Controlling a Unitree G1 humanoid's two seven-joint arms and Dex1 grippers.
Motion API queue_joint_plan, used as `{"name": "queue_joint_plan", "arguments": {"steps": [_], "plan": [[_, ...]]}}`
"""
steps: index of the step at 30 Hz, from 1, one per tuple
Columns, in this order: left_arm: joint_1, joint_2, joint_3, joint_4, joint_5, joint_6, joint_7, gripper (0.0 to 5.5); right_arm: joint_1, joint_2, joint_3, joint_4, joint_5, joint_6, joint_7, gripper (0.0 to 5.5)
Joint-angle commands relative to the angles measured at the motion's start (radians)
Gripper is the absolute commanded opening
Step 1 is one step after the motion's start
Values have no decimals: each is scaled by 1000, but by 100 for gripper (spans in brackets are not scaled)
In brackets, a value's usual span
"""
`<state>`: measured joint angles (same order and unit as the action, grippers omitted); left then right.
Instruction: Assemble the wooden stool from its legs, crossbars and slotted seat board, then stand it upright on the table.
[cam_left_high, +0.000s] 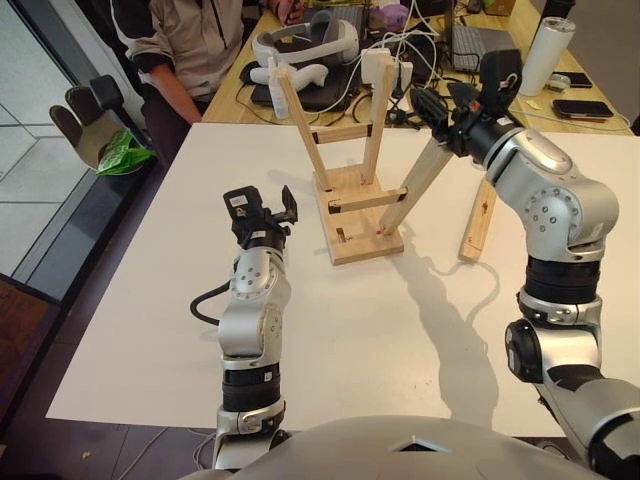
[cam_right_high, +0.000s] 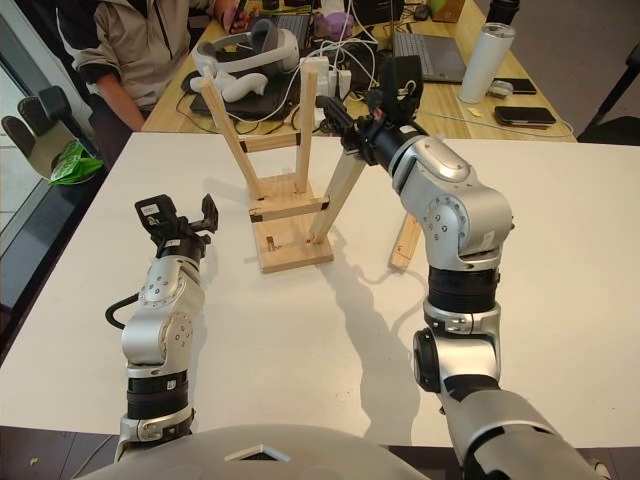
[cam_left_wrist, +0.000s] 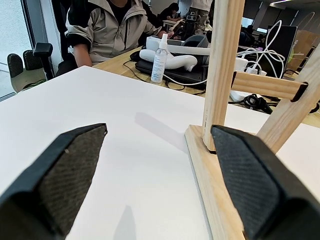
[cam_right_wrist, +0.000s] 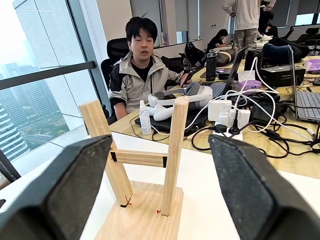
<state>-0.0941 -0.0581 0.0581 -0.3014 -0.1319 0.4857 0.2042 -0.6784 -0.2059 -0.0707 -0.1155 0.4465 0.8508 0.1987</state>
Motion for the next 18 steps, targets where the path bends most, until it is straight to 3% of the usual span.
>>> {"name": "queue_joint_plan", "arguments": {"steps": [1,5,8,12,15,18], "plan": [[-19,-31,3,8,-7,-1,3,386,41,37,-20,40,11,2,-7,360],[-14,-32,9,1,-14,1,8,386,-48,55,-145,40,-31,-184,-122,360],[-7,-32,15,-7,-18,4,15,386,-70,12,-167,-4,-155,-289,-240,360],[-5,-34,24,-10,-22,4,22,386,67,60,-142,-117,-232,-176,-371,430],[-11,-32,29,-3,-24,3,23,386,167,202,-181,-136,-203,53,-484,484],[-16,-28,31,2,-25,2,20,386,214,327,-238,-137,-186,220,-565,484]]}}
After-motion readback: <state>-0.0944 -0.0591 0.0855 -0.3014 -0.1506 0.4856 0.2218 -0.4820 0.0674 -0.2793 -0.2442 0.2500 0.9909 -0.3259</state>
